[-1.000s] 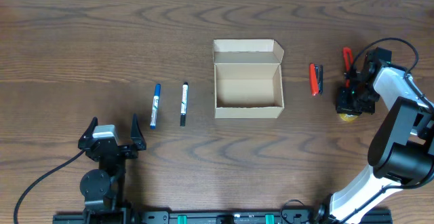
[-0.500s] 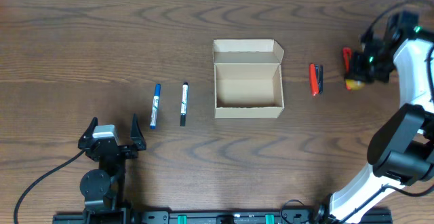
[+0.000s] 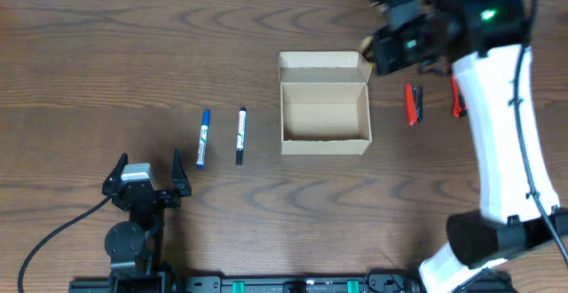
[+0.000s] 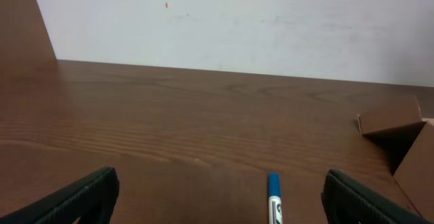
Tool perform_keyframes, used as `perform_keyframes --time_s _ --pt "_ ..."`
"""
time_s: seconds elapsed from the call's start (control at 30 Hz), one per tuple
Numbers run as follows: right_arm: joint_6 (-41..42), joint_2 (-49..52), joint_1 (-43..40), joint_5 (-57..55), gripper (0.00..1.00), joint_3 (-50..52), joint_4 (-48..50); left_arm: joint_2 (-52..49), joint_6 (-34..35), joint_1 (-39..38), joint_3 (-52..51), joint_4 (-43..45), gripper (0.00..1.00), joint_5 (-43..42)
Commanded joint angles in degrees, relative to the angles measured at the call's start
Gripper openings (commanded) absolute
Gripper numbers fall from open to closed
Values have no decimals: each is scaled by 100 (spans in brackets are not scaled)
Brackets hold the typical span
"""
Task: Pack container
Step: 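Carry the tape roll into the cardboard box and release it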
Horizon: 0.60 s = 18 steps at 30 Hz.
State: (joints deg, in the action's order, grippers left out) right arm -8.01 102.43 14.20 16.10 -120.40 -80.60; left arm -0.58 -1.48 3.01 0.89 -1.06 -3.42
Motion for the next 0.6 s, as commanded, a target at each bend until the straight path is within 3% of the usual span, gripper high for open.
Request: perform_keyframes --time_s 0.0,0.2,0.57 --pt "-55 24 505 -407 1 90 42 37 20 20 -61 -302 95 -68" --pt "136 33 1113 -839 1 826 442 37 20 20 -61 -302 95 -66" --pt "210 35 1204 -684 1 3180 2516 37 22 20 -61 -302 95 -66"
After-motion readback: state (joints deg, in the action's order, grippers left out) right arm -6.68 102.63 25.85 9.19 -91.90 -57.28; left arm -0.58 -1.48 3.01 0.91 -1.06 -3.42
